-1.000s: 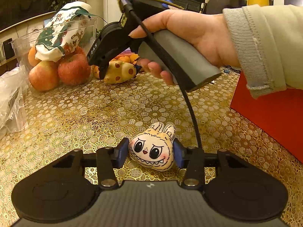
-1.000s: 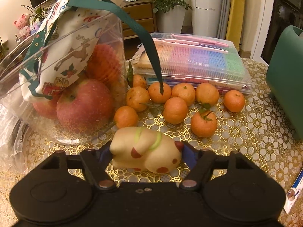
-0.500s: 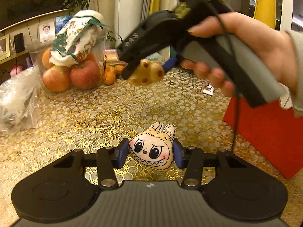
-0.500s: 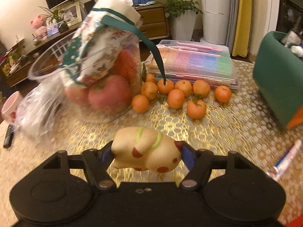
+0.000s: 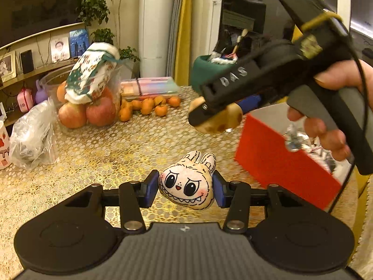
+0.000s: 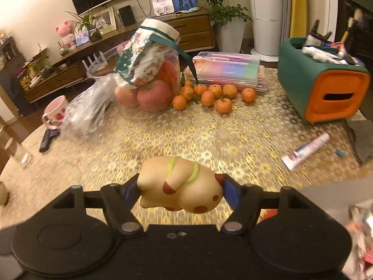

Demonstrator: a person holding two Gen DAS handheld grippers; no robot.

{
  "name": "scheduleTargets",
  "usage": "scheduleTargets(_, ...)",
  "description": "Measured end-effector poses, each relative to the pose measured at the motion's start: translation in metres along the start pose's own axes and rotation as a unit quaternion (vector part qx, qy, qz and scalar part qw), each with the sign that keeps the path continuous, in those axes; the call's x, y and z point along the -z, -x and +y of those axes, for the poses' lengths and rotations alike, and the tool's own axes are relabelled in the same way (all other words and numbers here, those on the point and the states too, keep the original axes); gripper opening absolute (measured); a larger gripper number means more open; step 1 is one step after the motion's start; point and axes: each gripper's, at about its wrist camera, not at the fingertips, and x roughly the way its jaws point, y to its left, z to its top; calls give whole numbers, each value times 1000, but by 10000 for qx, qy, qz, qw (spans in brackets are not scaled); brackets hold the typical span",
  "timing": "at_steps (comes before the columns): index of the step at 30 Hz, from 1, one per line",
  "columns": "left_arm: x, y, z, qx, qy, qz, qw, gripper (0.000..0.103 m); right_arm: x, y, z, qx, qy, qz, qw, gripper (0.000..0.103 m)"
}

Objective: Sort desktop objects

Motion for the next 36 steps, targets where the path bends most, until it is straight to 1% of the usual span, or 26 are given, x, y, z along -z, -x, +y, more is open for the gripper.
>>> scheduleTargets(11, -14, 42, -57, 202, -123, -162, 9996, 47, 45, 91, -21, -19, 18, -212, 9998, 71)
scheduleTargets(16, -17, 51, -84, 313, -267, -197, 9990, 47, 64, 124, -39, 25, -37, -312, 9995, 71)
scheduleTargets(20, -21, 51, -106, 410, -390, -206, 9982, 47, 79, 148, -61, 100, -117, -399, 9991, 71)
scheduleTargets(29, -30, 33, -154, 666, -678, -136, 9954, 47, 104, 182, -116, 365, -461, -565, 9967, 71)
scheduleTargets(36, -37, 0, -183, 719, -929, 120, 9930, 47, 114, 186, -158, 706, -721, -634, 9929, 71)
